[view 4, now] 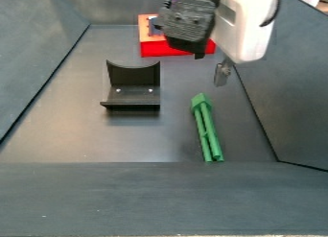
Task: Pick up the 3 prong object. Move up. Rotate the 3 prong object. Place the 3 prong object on the fixture. Regrasp the 3 prong object. Move to above the board. Insert the 3 prong object.
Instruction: Rotate the 3 prong object.
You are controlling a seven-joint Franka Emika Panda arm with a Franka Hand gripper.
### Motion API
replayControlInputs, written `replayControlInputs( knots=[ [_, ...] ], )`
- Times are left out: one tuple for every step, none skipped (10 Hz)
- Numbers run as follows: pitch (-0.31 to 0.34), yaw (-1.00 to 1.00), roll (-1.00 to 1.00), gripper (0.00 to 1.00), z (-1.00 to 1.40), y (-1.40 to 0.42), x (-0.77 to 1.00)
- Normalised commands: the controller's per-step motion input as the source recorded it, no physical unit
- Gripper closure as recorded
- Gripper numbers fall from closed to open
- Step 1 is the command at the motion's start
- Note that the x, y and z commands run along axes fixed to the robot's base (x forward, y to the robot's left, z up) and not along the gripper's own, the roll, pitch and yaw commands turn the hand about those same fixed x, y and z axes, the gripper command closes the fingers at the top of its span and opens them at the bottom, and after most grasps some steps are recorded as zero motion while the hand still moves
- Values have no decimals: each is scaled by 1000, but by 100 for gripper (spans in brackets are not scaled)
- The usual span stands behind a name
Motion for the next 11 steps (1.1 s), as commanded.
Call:
replayControlInputs(
  knots=[
    [-2,1000,1,0,-37,1,23],
    [-2,1000,1,0,-37,1,23],
    [-2,1000,1,0,-37,1,23],
    [-2,1000,1,0,-37,1,23],
    [-2,1000,1,0,-37,1,23],
    [-2,1000,1,0,-37,1,23],
    [-3,1000,1,0,-37,1,23],
    [-3,1000,1,0,-37,1,23],
    [-3,1000,2,0,-37,1,23],
    [-4,1000,2,0,-37,1,23],
    [-4,1000,2,0,-37,1,24]
  ],
)
